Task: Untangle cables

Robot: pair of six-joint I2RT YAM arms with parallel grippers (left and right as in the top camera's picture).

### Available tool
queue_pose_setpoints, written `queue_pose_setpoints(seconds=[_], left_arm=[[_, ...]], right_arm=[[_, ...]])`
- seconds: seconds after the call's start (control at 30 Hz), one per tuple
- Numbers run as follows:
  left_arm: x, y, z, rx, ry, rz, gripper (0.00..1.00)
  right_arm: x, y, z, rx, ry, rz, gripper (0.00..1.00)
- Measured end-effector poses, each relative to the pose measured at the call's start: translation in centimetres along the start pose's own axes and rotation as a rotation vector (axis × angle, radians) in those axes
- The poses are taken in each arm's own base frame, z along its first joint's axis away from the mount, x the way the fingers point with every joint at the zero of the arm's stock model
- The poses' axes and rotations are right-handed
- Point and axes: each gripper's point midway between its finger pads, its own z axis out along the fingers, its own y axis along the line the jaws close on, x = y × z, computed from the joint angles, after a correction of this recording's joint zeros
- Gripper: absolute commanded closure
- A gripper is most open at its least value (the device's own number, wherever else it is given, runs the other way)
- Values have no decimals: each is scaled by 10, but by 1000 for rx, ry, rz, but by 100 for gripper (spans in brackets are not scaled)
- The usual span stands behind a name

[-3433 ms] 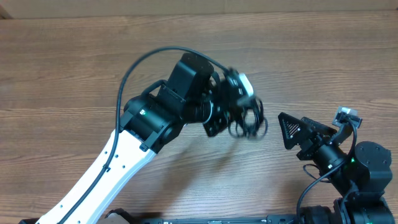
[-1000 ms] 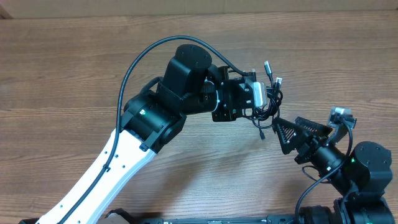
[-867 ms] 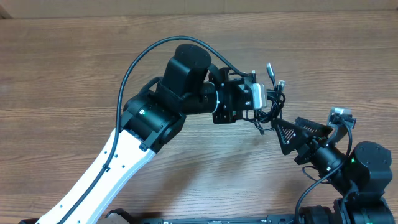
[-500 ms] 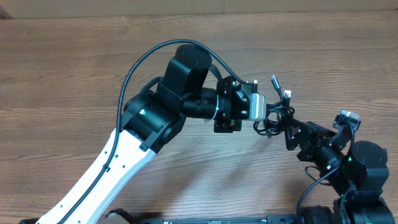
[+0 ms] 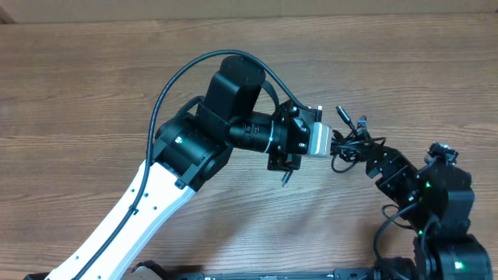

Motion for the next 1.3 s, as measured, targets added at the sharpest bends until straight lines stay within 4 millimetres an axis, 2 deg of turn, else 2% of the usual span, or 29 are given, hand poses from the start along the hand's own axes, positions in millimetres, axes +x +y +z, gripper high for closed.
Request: queue_pose_setpoints(seconds=[0.27,0.63,0.8,0.93,1.17,1.3], left_arm=[[1,1,0,-7,6,-1,96],[10,24,-2,-134,66,-60,96],[10,26,-3,-148,67,-64,96],[8,27,-5,-156,65,-70,96],[12,37,-16,-194,72,-79,96],[14,40,-19,-203,74,-83,96]], right_arm=[[7,-13,19,83,63,62,19],[11,-28,20,160,63,137,17],[9,-28,20,165,55,141,9],[5,-25,21,149,45,88,0],[6,-18,22,109,66,-126,0],[6,-17,22,102,73,-184,0]])
